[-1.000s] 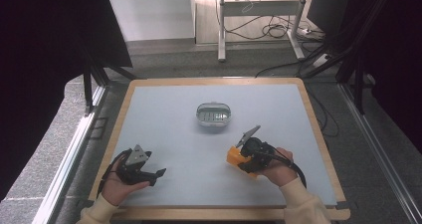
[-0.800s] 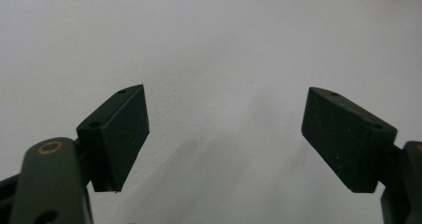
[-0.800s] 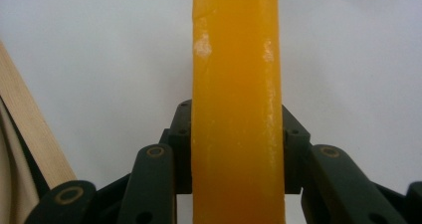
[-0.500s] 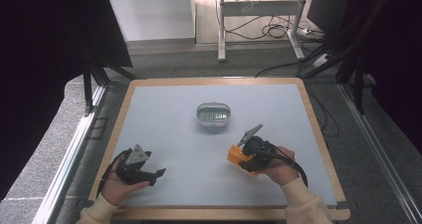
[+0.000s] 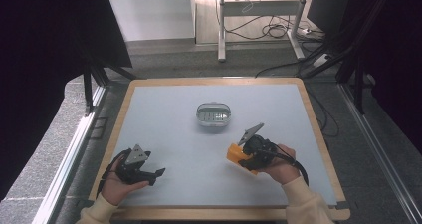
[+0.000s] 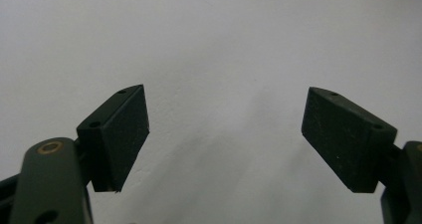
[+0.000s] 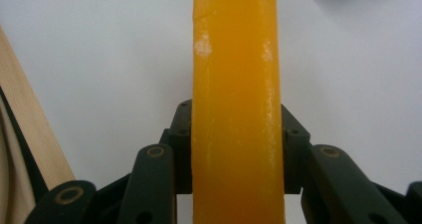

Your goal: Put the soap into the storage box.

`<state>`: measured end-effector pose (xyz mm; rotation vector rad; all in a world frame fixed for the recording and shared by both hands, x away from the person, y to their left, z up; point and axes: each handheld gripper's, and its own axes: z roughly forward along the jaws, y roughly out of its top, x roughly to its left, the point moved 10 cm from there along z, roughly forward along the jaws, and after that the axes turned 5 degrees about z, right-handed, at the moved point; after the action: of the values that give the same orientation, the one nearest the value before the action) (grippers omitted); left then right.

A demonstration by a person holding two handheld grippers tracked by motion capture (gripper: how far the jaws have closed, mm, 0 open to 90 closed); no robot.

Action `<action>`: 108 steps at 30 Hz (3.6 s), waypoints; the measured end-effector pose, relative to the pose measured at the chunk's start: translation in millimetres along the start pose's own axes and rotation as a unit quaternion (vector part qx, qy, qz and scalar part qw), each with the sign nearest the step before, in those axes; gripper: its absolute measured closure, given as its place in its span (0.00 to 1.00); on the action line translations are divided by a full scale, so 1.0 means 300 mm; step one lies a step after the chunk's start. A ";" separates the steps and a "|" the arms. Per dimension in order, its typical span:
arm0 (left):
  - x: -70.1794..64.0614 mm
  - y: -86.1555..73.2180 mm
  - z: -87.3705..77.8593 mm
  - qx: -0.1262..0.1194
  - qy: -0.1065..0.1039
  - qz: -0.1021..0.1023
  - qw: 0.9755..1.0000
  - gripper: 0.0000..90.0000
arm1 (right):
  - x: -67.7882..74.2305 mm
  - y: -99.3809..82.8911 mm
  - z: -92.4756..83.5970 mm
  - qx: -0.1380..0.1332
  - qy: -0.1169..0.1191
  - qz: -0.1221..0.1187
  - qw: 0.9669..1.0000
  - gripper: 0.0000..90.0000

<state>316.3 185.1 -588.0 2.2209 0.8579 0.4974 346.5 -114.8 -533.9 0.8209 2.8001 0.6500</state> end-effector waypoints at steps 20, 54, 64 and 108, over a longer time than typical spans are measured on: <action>-0.007 0.002 0.004 0.002 -0.004 0.005 1.000 0.21 | -0.038 0.074 -0.049 -0.022 -0.007 -0.006 1.000 0.69; -0.006 -0.004 0.009 0.006 -0.007 0.003 1.000 0.21 | -0.097 0.154 -0.071 -0.039 -0.012 -0.021 0.999 0.69; -0.006 -0.006 0.009 0.008 -0.007 0.006 1.000 0.21 | -0.113 0.186 -0.055 -0.039 -0.007 -0.024 0.999 0.69; -0.005 -0.004 0.008 0.006 -0.008 0.006 1.000 0.21 | -0.178 0.351 -0.038 -0.050 0.011 -0.051 0.997 0.69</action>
<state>316.0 183.6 -590.6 2.2399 0.8415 0.4821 438.7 -68.4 -475.6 0.6524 2.7807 0.7805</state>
